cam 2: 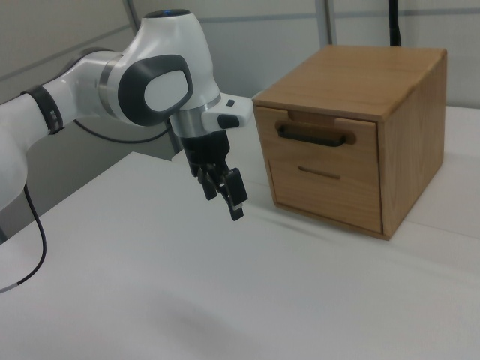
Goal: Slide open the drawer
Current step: 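Move the gripper toward the black handle of the upper wooden drawer, then close the gripper around the black drawer handle, then pull the handle straight out, sliding the upper drawer out of the cabinet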
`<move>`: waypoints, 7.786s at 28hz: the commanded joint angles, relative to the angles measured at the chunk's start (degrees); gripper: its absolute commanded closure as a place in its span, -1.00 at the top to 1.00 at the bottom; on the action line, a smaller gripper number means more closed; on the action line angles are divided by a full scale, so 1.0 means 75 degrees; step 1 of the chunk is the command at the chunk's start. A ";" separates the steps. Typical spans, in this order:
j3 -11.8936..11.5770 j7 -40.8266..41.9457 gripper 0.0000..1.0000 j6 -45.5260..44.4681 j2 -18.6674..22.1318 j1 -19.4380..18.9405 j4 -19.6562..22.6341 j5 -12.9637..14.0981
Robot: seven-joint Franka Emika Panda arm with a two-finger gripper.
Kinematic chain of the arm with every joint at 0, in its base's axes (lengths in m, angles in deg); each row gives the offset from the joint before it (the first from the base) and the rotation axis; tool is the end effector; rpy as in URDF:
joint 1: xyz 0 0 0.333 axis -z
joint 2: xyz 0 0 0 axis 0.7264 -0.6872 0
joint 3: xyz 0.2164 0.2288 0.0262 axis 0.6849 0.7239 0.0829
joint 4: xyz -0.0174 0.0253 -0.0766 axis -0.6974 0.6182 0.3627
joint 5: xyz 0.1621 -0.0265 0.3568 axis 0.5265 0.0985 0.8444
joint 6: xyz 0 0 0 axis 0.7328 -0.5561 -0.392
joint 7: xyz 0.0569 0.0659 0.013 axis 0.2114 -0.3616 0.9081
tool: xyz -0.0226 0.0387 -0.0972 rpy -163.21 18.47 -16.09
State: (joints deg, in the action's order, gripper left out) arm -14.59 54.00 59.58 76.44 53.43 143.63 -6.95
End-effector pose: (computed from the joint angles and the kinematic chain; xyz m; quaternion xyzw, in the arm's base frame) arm 0.6043 -0.0109 0.5909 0.9904 -0.1376 -0.0010 0.0132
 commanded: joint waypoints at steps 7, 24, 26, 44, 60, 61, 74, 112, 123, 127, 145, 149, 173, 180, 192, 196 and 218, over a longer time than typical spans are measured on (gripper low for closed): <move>0.0002 -0.3112 1.00 0.0132 -0.0021 -0.0069 0.0059 -0.0038; 0.0084 -0.7519 1.00 0.0260 -0.0090 -0.0198 0.0048 0.0020; 0.0073 -0.8183 0.99 0.0645 -0.0184 -0.0373 0.0048 0.0021; 0.0038 -0.9887 0.92 0.5273 -0.1380 -0.0432 0.0012 -0.0038; -0.0395 -0.9863 0.89 0.9786 -0.2434 -0.0607 0.0012 -0.0038; -0.0489 -0.9875 0.86 1.0020 -0.2493 -0.0689 0.0012 -0.0015; -0.0795 -0.9840 0.30 1.1101 -0.2739 -0.0960 0.0082 0.0419; -0.0806 -0.9770 -1.00 1.0714 -0.2411 -0.0936 0.0469 0.0313; -0.0783 -0.9805 -1.00 1.0714 -0.1475 -0.0924 0.1547 0.0337; -0.0771 -0.9828 -1.00 1.0714 -0.1310 -0.0924 0.1793 0.0349; -0.0736 -0.9875 -1.00 0.9098 -0.0243 -0.0960 0.2579 0.0407; -0.0736 -0.9875 -1.00 0.8909 -0.0138 -0.0971 0.2579 0.0407; -0.0736 -0.9922 -0.94 0.7292 0.0214 -0.0948 0.2228 0.0407; -0.0736 -0.9910 0.63 0.7327 0.0015 -0.0948 0.2216 0.0384; -0.0724 -0.9957 0.42 0.7538 -0.0583 -0.0843 0.1736 0.0360; -0.0736 -0.9946 -0.66 0.7561 -0.0771 -0.0796 0.1536 0.0302; -0.0713 -0.9828 -1.00 0.7081 -0.0431 -0.0842 0.1840 0.0302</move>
State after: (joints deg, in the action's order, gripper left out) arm -19.70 -19.53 115.02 70.97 47.75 155.42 -4.94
